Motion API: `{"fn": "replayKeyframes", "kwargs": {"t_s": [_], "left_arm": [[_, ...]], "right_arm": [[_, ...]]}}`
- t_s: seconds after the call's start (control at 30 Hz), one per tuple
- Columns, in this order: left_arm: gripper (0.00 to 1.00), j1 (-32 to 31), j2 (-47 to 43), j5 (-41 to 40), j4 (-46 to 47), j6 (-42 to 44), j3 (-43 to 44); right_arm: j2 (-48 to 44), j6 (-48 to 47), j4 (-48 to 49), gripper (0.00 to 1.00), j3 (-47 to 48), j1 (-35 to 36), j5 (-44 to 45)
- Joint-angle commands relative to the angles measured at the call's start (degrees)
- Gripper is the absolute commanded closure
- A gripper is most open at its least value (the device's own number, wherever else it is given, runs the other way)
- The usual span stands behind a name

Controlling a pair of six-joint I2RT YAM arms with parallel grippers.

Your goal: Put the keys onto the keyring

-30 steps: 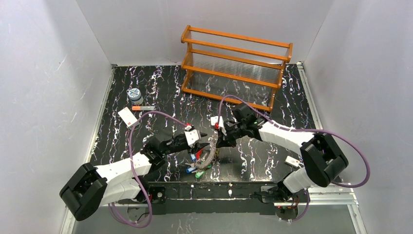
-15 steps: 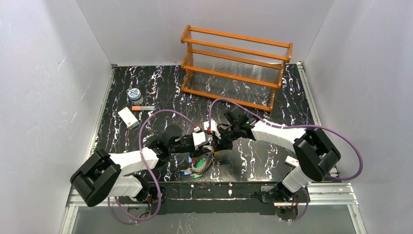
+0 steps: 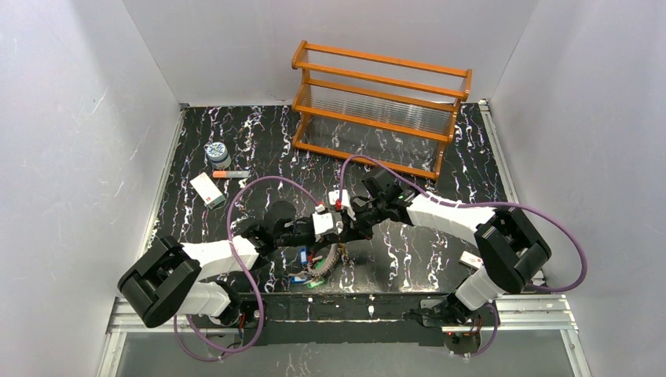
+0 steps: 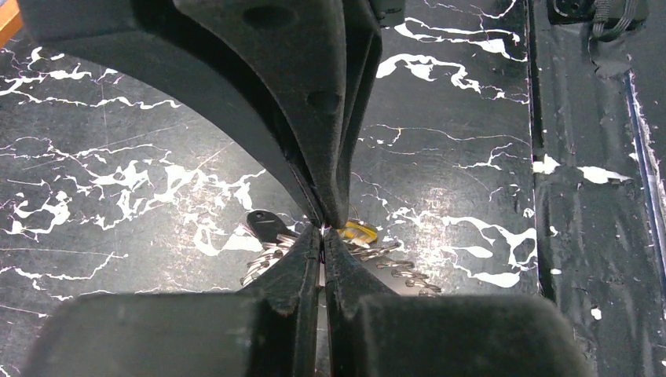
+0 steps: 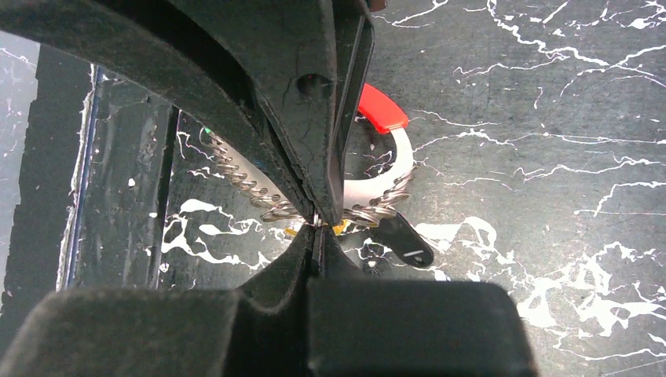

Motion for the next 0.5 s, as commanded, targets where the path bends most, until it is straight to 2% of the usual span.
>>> {"fn": "replayKeyframes", "kwargs": {"t_s": [0.0,0.13,0.27,0.47], "left_arm": [[1.00,-0.5,0.0,0.0,-0.2,0.8,1.7],[1.00,-0.4,-1.0,-1.3,-0.5,0.4,1.4],[1.00,-0.4,-2.9,-2.6,-0.3,-0.8,0.7],[1.00,-0.4,-7.9,-7.3,4.0,-5.5,-1.8]], "right_arm": [[-2.1,0.8,2.7,0.99,0.5,0.5,-2.6],[-3.1,2.1,5.6,0.99,-1.0,0.4,-3.2],[-5.4,7.7,13.6,0.96,-5.1,-0.9,-3.9],[-10.5,16.7,27.4,0.64,-11.4,-4.6,-8.3]]}}
